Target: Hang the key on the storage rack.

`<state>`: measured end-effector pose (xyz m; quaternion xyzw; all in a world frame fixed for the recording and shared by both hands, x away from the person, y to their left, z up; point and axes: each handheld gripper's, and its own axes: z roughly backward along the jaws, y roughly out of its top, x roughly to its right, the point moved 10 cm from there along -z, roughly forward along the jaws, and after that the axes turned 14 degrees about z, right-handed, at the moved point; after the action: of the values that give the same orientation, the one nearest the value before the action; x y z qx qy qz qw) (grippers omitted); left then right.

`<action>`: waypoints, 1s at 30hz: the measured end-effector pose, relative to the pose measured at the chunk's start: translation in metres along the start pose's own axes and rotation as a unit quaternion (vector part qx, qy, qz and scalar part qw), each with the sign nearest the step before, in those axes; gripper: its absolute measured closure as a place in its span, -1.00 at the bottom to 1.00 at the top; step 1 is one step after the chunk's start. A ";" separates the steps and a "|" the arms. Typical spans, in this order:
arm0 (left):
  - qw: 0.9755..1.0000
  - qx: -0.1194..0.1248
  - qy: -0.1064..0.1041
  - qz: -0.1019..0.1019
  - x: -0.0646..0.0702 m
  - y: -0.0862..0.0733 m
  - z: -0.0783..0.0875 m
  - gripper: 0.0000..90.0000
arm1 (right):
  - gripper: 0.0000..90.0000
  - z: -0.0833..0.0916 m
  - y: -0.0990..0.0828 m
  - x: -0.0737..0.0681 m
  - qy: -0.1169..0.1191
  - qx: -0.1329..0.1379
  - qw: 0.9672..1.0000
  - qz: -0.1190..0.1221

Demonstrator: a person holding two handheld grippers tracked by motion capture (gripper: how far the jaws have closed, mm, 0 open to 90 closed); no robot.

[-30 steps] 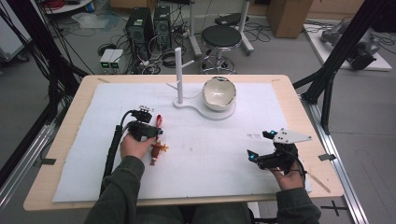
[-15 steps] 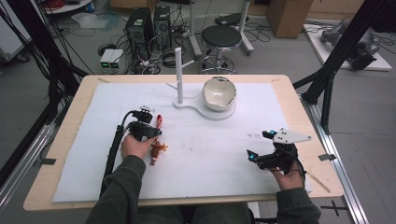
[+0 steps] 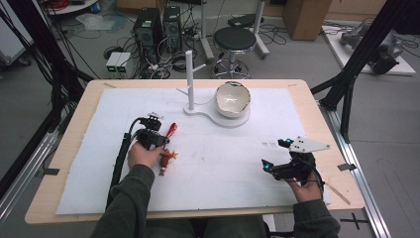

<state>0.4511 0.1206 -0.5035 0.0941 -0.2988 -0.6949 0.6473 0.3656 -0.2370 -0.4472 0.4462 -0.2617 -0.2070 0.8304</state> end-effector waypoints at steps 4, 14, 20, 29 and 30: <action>1.000 0.001 -0.001 -0.002 0.000 0.000 0.000 0.91 | -0.91 0.000 0.000 0.000 -0.002 0.001 1.000 0.002; 0.999 0.038 0.005 -0.038 0.003 0.001 0.005 0.92 | -0.91 0.002 0.000 0.000 -0.003 0.001 1.000 -0.002; 0.996 0.078 -0.013 -0.028 0.003 -0.003 0.011 0.92 | -0.91 0.004 0.000 0.001 -0.006 0.004 1.000 -0.004; 0.986 0.156 -0.051 -0.017 0.002 -0.012 0.030 0.92 | -0.91 0.005 0.000 0.001 -0.009 0.006 1.000 -0.001; 0.985 0.164 -0.055 -0.018 0.002 -0.013 0.033 0.92 | -0.91 0.005 0.000 0.001 -0.007 0.005 1.000 -0.003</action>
<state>0.4226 0.1276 -0.4836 0.1661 -0.4425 -0.6518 0.5931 0.3632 -0.2400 -0.4445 0.4498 -0.2674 -0.2115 0.8255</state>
